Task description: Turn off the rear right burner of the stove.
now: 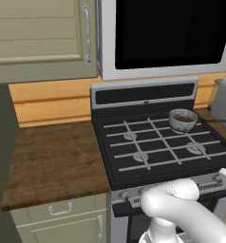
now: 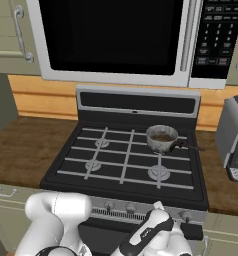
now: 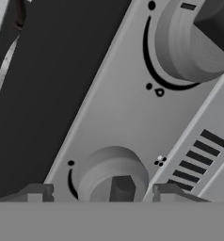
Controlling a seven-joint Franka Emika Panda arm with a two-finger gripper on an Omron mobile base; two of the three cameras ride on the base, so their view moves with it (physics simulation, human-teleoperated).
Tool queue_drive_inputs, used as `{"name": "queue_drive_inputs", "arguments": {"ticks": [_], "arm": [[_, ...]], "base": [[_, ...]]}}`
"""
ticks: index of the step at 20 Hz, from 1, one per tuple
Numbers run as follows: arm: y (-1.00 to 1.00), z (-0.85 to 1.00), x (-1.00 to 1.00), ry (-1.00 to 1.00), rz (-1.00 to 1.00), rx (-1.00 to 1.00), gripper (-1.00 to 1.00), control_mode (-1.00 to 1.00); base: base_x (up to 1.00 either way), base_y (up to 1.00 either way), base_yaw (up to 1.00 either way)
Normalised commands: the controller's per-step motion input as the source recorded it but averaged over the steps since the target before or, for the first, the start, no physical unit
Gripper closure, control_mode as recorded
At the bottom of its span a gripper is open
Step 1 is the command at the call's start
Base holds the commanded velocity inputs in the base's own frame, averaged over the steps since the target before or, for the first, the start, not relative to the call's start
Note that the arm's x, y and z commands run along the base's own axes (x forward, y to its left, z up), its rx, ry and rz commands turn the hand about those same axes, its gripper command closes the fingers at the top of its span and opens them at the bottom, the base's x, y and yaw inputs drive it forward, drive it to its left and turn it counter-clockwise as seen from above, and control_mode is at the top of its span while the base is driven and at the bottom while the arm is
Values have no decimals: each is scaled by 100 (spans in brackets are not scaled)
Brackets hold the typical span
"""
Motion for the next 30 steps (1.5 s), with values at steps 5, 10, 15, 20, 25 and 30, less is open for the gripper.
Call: {"name": "queue_drive_inputs", "arguments": {"ticks": [5, 10, 15, 20, 25, 30], "arm": [[-11, -1, 0, 1, 0, 17, 100, -100], [-2, -14, 0, 1, 0, 23, 100, -100], [0, -19, -5, -1, -3, 22, 100, -100], [0, -24, -10, 0, -8, 19, 100, -100], [-4, -28, -3, 0, -4, 40, 100, -100], [-15, -15, 0, 5, -2, 49, 100, -100]], "base": [[0, 0, 0], [0, 0, 0], [0, 0, 0], [0, 0, 0], [0, 0, 0], [0, 0, 0]]}}
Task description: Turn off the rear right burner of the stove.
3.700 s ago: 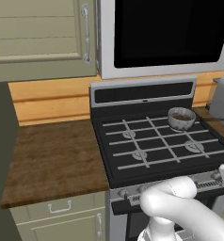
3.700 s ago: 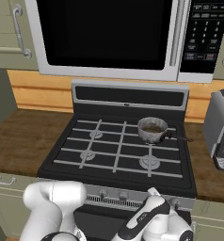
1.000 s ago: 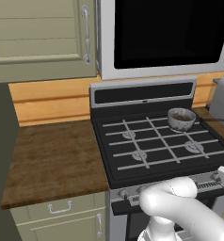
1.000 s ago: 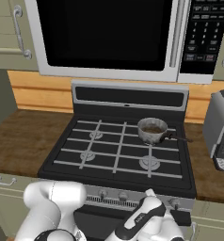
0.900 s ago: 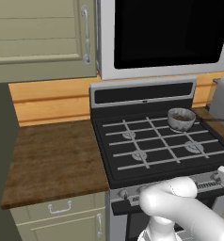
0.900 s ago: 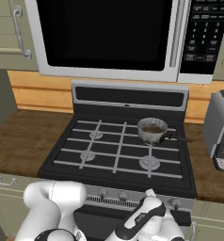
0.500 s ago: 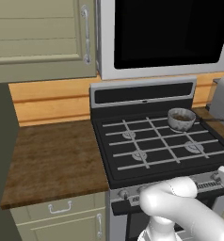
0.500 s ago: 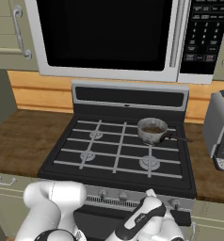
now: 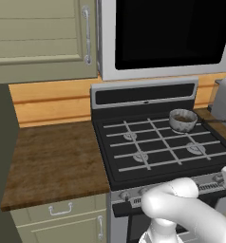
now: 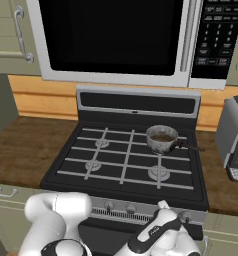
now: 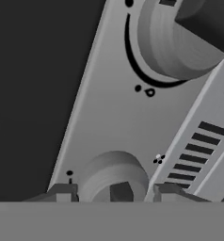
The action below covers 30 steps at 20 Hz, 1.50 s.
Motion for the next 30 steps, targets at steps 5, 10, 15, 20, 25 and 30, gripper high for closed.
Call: {"name": "queue_drive_inputs", "arguments": {"ticks": [5, 10, 15, 20, 25, 30], "arm": [[0, -4, 0, 12, -5, 41, 100, -100], [0, -7, 0, 10, -9, 41, 100, -100], [0, -8, 0, 9, -13, 49, 100, -100], [0, -16, -2, 14, -10, 42, 100, -100], [2, -11, -1, 9, -13, 32, 100, -100], [4, -5, 0, 5, -14, 28, 100, -100]], "base": [[0, 0, 0], [0, 0, 0], [0, 0, 0], [0, 0, 0], [0, 0, 0], [0, 0, 0]]}}
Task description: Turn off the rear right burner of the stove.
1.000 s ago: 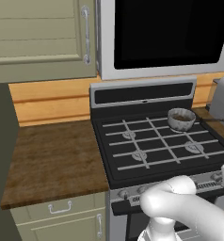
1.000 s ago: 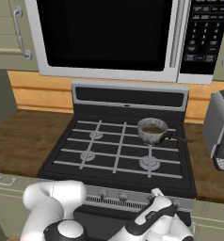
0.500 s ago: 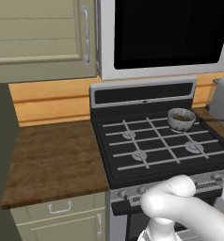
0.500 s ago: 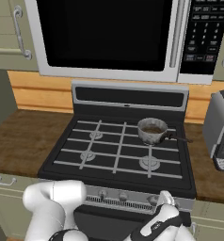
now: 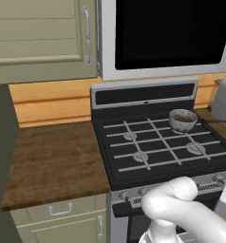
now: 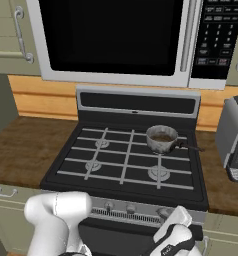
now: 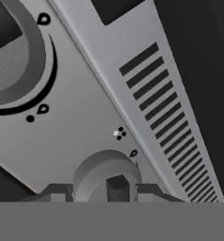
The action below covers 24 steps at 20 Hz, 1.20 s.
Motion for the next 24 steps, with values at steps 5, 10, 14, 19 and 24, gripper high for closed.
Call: {"name": "queue_drive_inputs", "arguments": {"ticks": [5, 10, 14, 19, 24], "arm": [[7, -4, 0, 12, -14, 29, 100, -100], [5, -5, 0, 17, -11, 34, 100, -100], [5, -4, 0, 21, -9, 38, 100, -100], [8, -7, 0, 22, -8, 37, 100, -100], [8, -9, 0, 21, -8, 37, 100, -100]], "base": [[0, 0, 0], [0, 0, 0], [0, 0, 0], [0, 0, 0], [0, 0, 0]]}}
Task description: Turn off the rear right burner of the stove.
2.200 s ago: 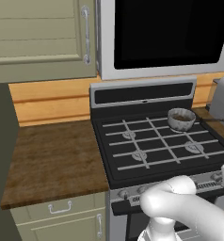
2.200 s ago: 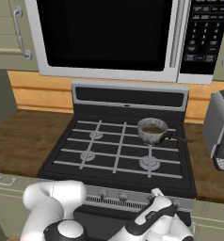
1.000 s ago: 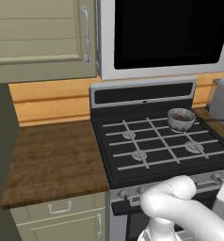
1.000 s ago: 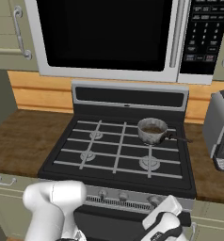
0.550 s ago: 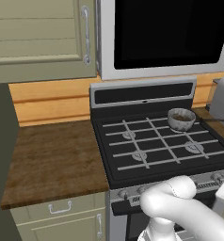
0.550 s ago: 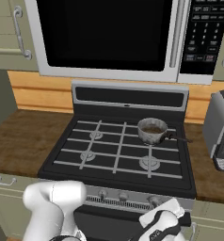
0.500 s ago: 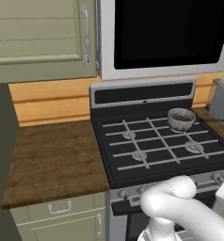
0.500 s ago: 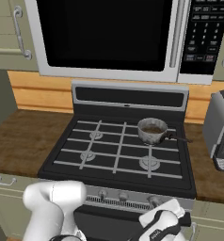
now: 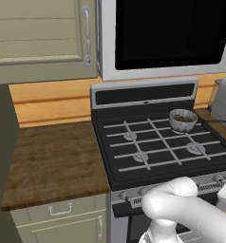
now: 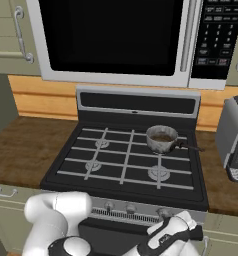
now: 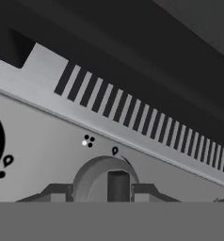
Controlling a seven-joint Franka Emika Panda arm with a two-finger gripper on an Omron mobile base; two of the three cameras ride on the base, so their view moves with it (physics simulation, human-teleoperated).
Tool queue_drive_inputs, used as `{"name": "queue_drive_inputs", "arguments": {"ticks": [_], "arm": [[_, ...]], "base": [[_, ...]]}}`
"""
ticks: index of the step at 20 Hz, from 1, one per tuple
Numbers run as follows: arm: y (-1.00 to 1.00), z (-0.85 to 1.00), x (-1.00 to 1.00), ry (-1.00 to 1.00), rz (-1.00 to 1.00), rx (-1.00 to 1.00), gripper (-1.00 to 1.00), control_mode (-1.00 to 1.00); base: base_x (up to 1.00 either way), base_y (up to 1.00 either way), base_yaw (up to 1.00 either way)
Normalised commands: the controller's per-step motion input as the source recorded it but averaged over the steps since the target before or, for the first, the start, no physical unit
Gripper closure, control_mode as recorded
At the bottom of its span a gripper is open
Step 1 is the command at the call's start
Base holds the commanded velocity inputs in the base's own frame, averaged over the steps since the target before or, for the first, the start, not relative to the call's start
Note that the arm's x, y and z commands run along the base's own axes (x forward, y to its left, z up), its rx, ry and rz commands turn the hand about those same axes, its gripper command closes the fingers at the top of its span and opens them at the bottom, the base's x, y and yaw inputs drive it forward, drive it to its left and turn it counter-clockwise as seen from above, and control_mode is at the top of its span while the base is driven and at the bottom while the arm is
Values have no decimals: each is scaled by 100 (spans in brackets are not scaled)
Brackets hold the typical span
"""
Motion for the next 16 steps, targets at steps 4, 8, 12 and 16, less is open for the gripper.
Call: {"name": "queue_drive_inputs", "arguments": {"ticks": [4, 8, 12, 16], "arm": [[8, -11, 0, 21, -8, 37, 100, -100], [8, -7, 0, 23, -9, 40, 100, -100], [17, 0, -1, 22, -20, 33, 100, -100], [36, -1, -5, 14, -41, 22, 100, -100]], "base": [[0, 0, 0], [0, 0, 0], [0, 0, 0], [0, 0, 0]]}}
